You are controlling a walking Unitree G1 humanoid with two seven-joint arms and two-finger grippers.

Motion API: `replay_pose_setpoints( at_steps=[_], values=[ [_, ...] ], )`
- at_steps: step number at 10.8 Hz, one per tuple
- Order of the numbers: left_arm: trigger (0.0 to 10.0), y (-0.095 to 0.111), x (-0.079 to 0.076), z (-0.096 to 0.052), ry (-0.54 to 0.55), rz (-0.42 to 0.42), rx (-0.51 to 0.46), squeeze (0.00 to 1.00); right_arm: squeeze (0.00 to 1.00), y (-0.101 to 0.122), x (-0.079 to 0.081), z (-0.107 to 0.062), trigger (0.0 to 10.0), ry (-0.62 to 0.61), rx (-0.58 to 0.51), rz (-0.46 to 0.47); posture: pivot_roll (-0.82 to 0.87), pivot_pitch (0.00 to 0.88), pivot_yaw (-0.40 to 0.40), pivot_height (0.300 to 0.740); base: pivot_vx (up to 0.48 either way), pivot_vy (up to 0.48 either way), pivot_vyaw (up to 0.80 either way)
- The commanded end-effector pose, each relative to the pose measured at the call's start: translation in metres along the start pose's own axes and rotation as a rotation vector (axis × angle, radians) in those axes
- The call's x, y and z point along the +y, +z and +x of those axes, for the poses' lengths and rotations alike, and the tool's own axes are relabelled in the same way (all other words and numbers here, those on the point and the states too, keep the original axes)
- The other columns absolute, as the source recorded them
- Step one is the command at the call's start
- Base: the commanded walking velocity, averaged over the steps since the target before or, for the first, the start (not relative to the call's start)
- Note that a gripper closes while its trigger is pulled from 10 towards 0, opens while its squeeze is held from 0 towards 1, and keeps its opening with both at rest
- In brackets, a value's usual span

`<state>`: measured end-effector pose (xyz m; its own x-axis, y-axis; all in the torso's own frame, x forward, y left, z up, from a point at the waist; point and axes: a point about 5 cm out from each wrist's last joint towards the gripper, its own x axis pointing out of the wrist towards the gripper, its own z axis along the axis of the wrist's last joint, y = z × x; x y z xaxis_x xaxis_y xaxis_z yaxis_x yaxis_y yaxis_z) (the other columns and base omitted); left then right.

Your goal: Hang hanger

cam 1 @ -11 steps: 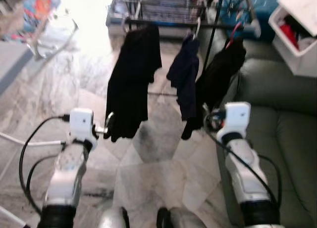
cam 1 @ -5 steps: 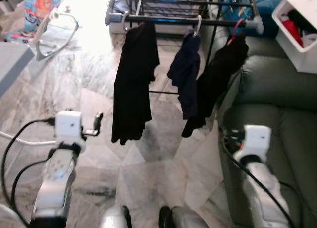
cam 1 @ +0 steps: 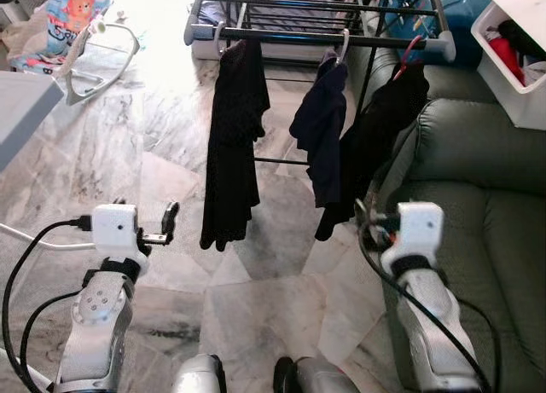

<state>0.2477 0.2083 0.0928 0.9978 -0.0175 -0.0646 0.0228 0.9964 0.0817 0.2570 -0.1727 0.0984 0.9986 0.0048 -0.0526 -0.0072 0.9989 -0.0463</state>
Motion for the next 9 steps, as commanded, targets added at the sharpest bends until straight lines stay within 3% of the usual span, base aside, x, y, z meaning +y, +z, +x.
replay_pose_setpoints(
  at_steps=[1, 2, 4, 5, 6, 9],
  values=[
    [10.0, 0.001, 0.001, 0.001, -0.001, 0.019, 0.002, 1.0, 1.0, -0.001, -0.004, 0.001, 10.0, -0.014, 0.011, 0.018, -0.04, 0.121, -0.044, 0.74, 0.0, 0.0, 0.0],
    [10.0, 0.003, 0.003, 0.005, 0.01, 0.062, -0.005, 0.0, 1.0, 0.003, -0.006, 0.004, 10.0, -0.023, -0.008, 0.022, -0.04, 0.122, -0.046, 0.74, 0.0, 0.0, 0.0],
    [10.0, 0.013, 0.004, 0.012, 0.011, 0.005, -0.03, 0.0, 1.0, 0.007, -0.008, 0.011, 10.0, -0.041, -0.028, 0.039, -0.03, 0.126, -0.048, 0.74, 0.0, 0.0, 0.0],
    [10.0, 0.013, 0.003, 0.014, 0.012, 0.03, -0.033, 0.0, 0.71, 0.007, -0.007, 0.014, 10.0, -0.034, -0.018, 0.024, -0.03, 0.13, -0.05, 0.74, 0.0, 0.0, 0.0],
    [10.0, 0.011, 0.001, 0.015, -0.006, 0.027, -0.022, 0.0, 0.0, 0.006, -0.006, 0.015, 10.0, -0.022, -0.013, 0.017, -0.04, 0.132, -0.05, 0.74, 0.0, 0.0, 0.0],
    [10.0, 0.012, -0.006, 0.02, -0.037, 0.013, -0.025, 0.0, 0.0, 0.007, -0.011, 0.013, 10.0, -0.028, -0.003, 0.072, -0.05, 0.134, -0.051, 0.74, 0.0, 0.0, 0.0]
  ],
)
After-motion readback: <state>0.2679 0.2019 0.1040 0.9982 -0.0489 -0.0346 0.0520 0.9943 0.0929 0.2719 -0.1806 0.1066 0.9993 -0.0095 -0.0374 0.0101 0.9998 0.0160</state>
